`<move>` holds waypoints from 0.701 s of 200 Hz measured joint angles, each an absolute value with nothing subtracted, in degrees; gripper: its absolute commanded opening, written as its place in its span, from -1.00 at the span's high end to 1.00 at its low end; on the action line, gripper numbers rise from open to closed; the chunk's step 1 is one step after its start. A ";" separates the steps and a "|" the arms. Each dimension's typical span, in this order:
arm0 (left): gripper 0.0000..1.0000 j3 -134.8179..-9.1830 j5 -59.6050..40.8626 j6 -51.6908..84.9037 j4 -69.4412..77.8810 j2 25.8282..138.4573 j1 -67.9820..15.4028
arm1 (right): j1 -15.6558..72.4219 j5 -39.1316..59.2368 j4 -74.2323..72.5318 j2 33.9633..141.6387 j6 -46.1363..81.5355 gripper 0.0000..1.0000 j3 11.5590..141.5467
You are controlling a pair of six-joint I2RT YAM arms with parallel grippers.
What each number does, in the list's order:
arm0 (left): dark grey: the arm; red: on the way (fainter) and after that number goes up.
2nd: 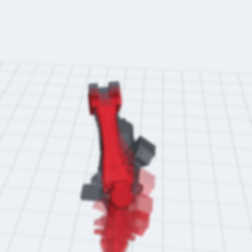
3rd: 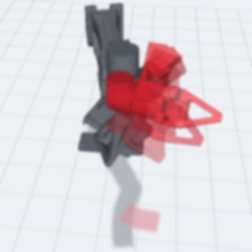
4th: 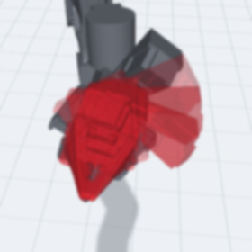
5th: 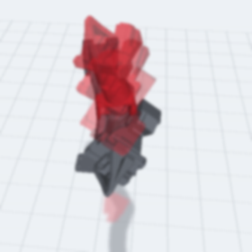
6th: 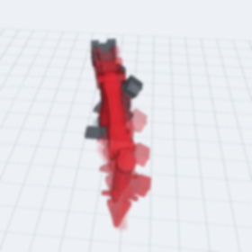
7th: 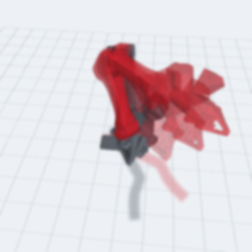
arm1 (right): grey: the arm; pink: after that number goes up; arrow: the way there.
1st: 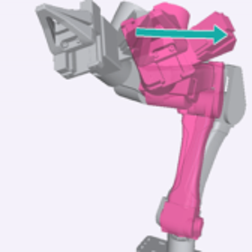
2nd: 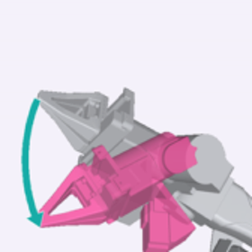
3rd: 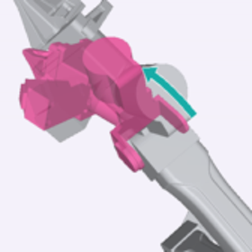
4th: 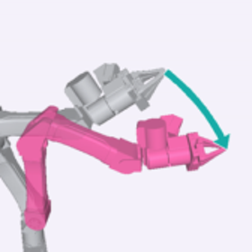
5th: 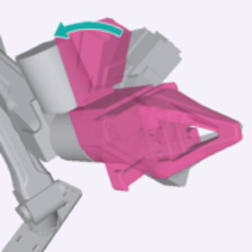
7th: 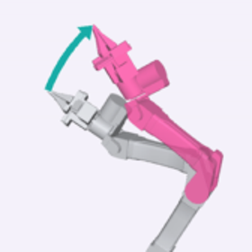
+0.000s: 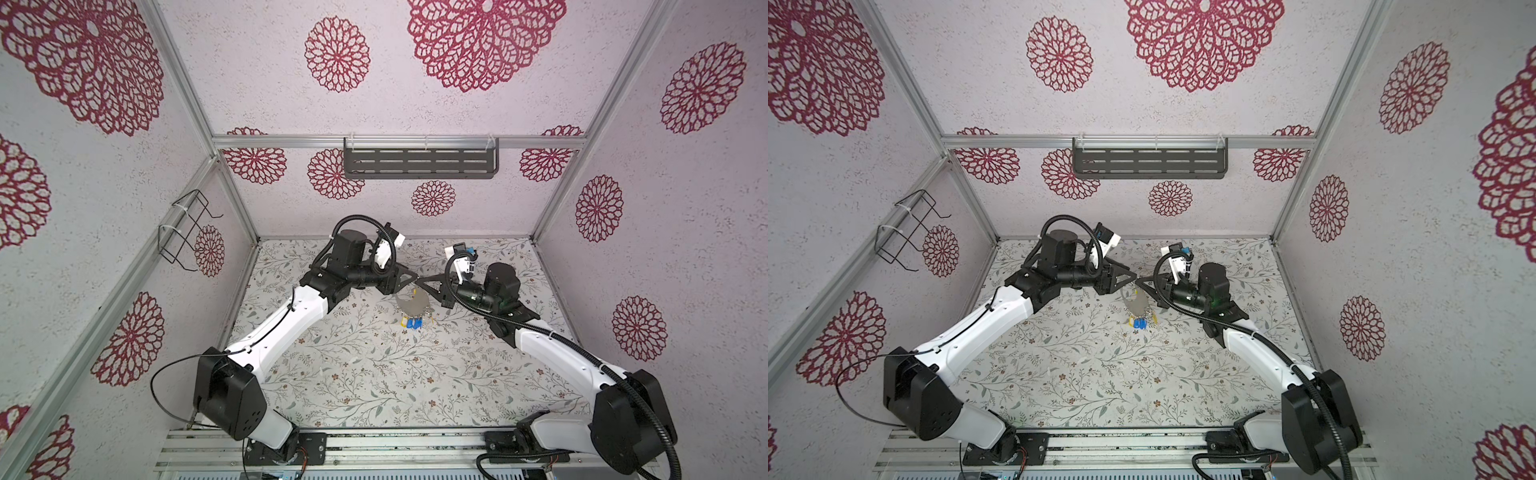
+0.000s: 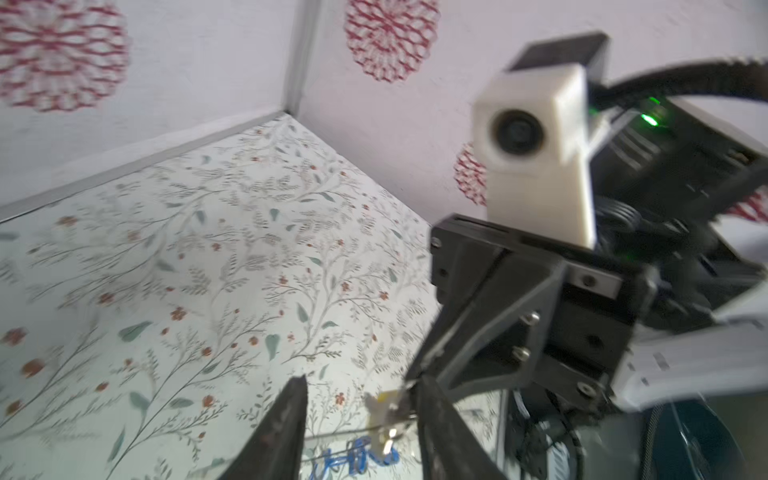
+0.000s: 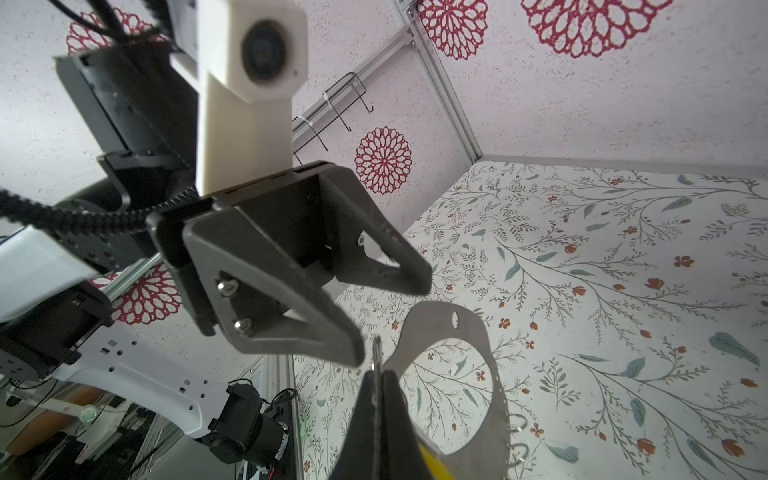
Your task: Remove the keys from the keyring
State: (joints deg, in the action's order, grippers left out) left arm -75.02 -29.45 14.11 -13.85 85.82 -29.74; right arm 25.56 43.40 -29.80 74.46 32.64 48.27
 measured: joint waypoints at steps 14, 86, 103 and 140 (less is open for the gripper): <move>-0.05 -70.08 -22.17 19.20 -9.93 82.37 -28.21 | 25.56 41.67 -32.29 74.46 33.85 1.00 47.05; 0.15 -54.46 -30.46 42.26 22.59 79.70 -20.21 | 25.56 35.53 -46.06 73.89 40.40 1.00 43.66; 0.11 -54.24 -34.28 46.46 30.81 82.70 -21.96 | 25.56 34.44 -51.86 74.11 44.21 1.00 41.65; 0.32 -54.22 -38.39 51.68 42.70 86.83 -25.54 | 25.56 34.04 -62.89 77.80 51.90 1.00 40.84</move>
State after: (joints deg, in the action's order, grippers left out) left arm -54.22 -38.39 51.68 42.70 86.83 -25.54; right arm 25.56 34.04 -62.89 77.80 51.90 40.84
